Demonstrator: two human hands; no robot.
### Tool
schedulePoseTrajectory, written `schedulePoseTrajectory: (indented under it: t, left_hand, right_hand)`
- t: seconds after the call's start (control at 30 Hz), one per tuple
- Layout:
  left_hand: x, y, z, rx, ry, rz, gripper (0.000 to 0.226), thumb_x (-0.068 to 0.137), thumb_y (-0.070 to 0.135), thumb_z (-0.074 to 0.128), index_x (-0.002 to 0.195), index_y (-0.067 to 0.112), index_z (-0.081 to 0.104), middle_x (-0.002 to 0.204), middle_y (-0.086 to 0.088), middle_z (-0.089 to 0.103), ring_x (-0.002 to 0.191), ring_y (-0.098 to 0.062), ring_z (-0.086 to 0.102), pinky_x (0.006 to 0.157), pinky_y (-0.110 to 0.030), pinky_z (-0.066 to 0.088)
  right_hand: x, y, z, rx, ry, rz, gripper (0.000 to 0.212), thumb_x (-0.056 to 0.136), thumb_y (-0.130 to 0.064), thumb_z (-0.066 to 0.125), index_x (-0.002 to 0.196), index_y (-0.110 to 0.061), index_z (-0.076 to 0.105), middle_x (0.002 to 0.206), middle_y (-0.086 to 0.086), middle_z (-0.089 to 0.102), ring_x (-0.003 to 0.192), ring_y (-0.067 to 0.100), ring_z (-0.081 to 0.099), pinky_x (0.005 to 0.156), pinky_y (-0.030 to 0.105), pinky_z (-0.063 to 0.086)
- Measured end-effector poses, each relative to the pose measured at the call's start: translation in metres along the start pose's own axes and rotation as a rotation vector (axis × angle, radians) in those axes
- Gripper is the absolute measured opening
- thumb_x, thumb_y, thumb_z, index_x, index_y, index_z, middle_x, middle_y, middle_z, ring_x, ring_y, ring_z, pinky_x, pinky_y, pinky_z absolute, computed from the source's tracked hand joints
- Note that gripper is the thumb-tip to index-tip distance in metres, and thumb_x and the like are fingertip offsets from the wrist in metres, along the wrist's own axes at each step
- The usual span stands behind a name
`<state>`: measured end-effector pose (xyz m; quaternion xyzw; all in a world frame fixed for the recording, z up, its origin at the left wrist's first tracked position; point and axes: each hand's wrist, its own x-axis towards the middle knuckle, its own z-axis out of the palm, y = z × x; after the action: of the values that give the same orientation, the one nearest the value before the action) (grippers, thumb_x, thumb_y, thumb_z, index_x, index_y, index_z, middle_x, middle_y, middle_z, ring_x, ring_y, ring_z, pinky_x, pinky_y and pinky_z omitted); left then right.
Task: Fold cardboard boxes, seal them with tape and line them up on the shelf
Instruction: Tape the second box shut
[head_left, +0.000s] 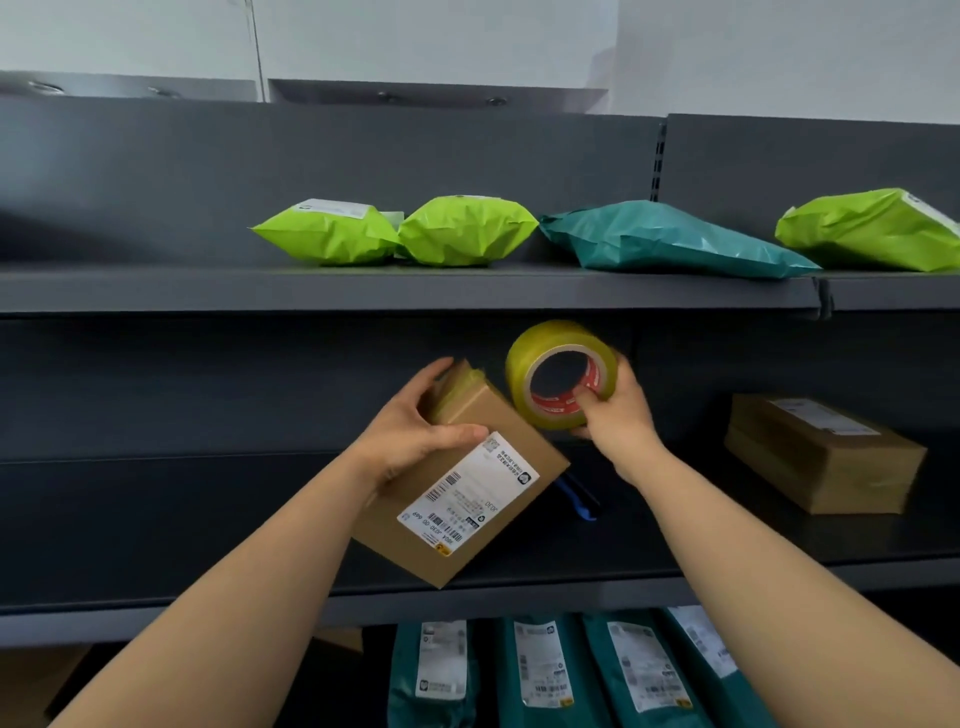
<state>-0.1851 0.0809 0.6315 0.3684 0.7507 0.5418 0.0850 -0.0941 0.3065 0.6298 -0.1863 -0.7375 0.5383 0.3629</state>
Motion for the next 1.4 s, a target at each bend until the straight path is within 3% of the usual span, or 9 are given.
schedulePoseTrajectory:
  t: [0.13,0.27,0.4,0.53,0.6,0.8,1.0,1.17,1.4]
  left_hand:
    - [0.001,-0.001,-0.008,0.120,-0.031,-0.033,0.103,0.050,0.059,0.085,0.135,0.065,0.027,0.141,0.001,0.039,0.116,-0.022,0.055,0.095,-0.043,0.053]
    - [0.017,0.016,-0.006,0.289,-0.133,-0.067,0.111,0.057,0.051,0.087,0.148,0.051,0.022,0.151,0.005,0.035,0.135,-0.021,0.040,0.109,-0.037,0.038]
    - [0.015,0.014,-0.005,0.234,-0.069,-0.036,0.111,0.059,0.037,0.091,0.151,0.035,0.028,0.149,0.005,0.041,0.131,-0.015,0.043,0.104,-0.029,0.038]
    - [0.015,0.018,-0.007,0.000,0.060,0.031,0.109,0.056,0.032,0.093,0.148,0.033,0.034,0.146,0.006,0.044,0.123,-0.010,0.046,0.098,-0.026,0.039]
    - [0.012,0.018,-0.001,-0.037,0.078,0.062,0.108,0.056,0.031,0.093,0.147,0.033,0.036,0.143,0.007,0.044,0.122,-0.009,0.046,0.095,-0.024,0.039]
    - [0.002,0.004,-0.001,-0.137,0.130,0.095,0.106,0.053,0.033,0.093,0.145,0.033,0.040,0.140,0.006,0.046,0.120,-0.008,0.049,0.084,-0.014,0.041]
    - [-0.014,-0.011,-0.017,-0.232,0.219,0.100,0.106,0.042,0.048,0.091,0.138,0.038,0.048,0.137,0.008,0.051,0.123,-0.011,0.052,0.102,-0.034,0.048]
    - [-0.030,-0.027,-0.032,-0.318,0.237,0.103,0.105,0.040,0.050,0.094,0.135,0.043,0.049,0.138,0.009,0.052,0.125,-0.015,0.054,0.104,-0.044,0.048]
    - [-0.044,-0.033,-0.044,-0.334,0.258,0.101,0.102,0.044,0.044,0.091,0.137,0.041,0.048,0.134,0.010,0.054,0.120,-0.013,0.057,0.101,-0.042,0.051]
  right_hand:
    - [0.002,-0.017,0.008,-0.133,-0.002,-0.056,0.058,0.096,-0.008,0.051,0.148,-0.026,0.031,0.128,-0.001,0.054,0.118,0.020,0.052,0.101,0.038,0.046]
    - [0.000,-0.025,0.008,-0.307,-0.060,-0.111,0.056,0.096,-0.007,0.049,0.146,-0.026,0.034,0.132,0.002,0.053,0.119,0.023,0.052,0.092,0.029,0.043]
    - [-0.010,-0.012,0.011,-0.279,-0.067,-0.087,0.056,0.093,-0.005,0.053,0.143,-0.027,0.039,0.125,-0.001,0.056,0.116,0.019,0.054,0.094,0.029,0.044]
    - [-0.009,-0.002,0.007,-0.061,0.005,0.025,0.033,0.092,-0.009,0.057,0.118,-0.027,0.050,0.107,-0.004,0.059,0.106,0.018,0.058,0.098,0.040,0.050]
    - [-0.005,0.000,0.002,0.035,0.015,0.101,0.024,0.093,-0.014,0.056,0.112,-0.028,0.052,0.110,0.000,0.062,0.104,0.019,0.060,0.096,0.045,0.052]
    - [-0.009,0.014,-0.023,-0.078,0.066,0.089,0.016,0.101,-0.021,0.048,0.114,-0.021,0.057,0.110,0.002,0.062,0.100,0.018,0.058,0.086,0.030,0.048]
    - [-0.004,0.005,-0.017,-0.124,0.038,0.042,0.031,0.099,-0.014,0.051,0.128,-0.022,0.056,0.114,0.000,0.060,0.106,0.018,0.056,0.094,0.031,0.047]
    - [-0.015,0.019,0.005,-0.180,-0.022,0.021,0.033,0.097,-0.009,0.053,0.125,-0.025,0.060,0.115,0.000,0.063,0.109,0.019,0.057,0.094,0.029,0.044]
    - [-0.010,0.008,0.016,-0.222,-0.049,-0.030,0.035,0.097,-0.009,0.053,0.124,-0.029,0.061,0.116,-0.002,0.060,0.107,0.017,0.056,0.090,0.028,0.044]
